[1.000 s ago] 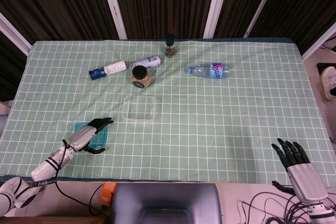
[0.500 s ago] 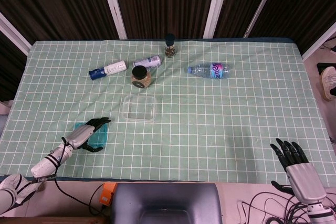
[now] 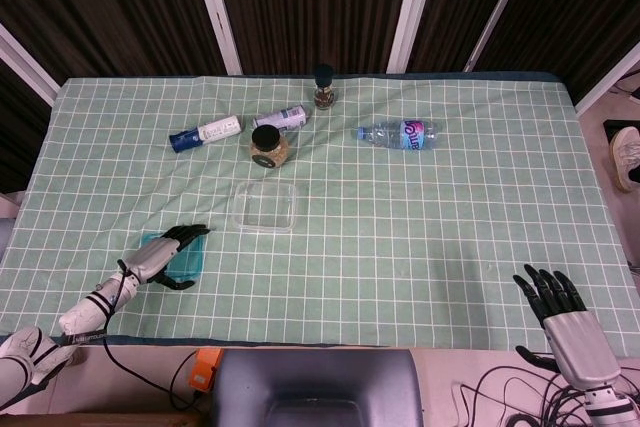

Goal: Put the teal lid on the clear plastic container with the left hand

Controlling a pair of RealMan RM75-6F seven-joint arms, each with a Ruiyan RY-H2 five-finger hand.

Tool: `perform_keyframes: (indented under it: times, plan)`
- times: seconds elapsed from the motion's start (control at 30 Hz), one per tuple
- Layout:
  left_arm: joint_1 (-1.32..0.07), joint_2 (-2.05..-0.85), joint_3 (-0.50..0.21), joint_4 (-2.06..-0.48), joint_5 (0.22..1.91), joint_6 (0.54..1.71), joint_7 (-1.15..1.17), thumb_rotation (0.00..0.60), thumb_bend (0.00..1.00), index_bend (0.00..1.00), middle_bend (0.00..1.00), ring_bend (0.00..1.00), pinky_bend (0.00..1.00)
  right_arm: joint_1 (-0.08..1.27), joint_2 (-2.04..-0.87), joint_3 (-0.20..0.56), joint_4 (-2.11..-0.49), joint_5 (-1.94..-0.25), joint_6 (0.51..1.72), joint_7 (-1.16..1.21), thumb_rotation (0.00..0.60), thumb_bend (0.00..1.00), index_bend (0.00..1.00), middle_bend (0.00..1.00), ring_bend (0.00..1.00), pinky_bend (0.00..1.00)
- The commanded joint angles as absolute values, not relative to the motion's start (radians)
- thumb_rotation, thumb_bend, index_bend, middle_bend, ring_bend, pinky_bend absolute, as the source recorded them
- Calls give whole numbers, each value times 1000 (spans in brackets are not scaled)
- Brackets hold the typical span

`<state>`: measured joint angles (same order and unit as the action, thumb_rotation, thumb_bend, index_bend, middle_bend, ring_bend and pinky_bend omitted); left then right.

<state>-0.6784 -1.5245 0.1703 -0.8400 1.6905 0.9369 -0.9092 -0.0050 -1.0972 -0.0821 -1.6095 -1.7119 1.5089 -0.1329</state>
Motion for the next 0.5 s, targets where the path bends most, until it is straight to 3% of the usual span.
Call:
perform_keyframes:
  times: [0.03,0.5]
  plan:
    - [-683,-1520,172,-847,1689,935,-919,600,204,0,0,0,0,-6,-1097,-82,-1610,-1712,1510,-133,600,217,0,0,0,0]
    - [-723,-1498,202,-875,1681,846,-971,600,216,0,0,0,0,-5,-1097,-82,-1610,-1708,1509,-134,600,217,0,0,0,0]
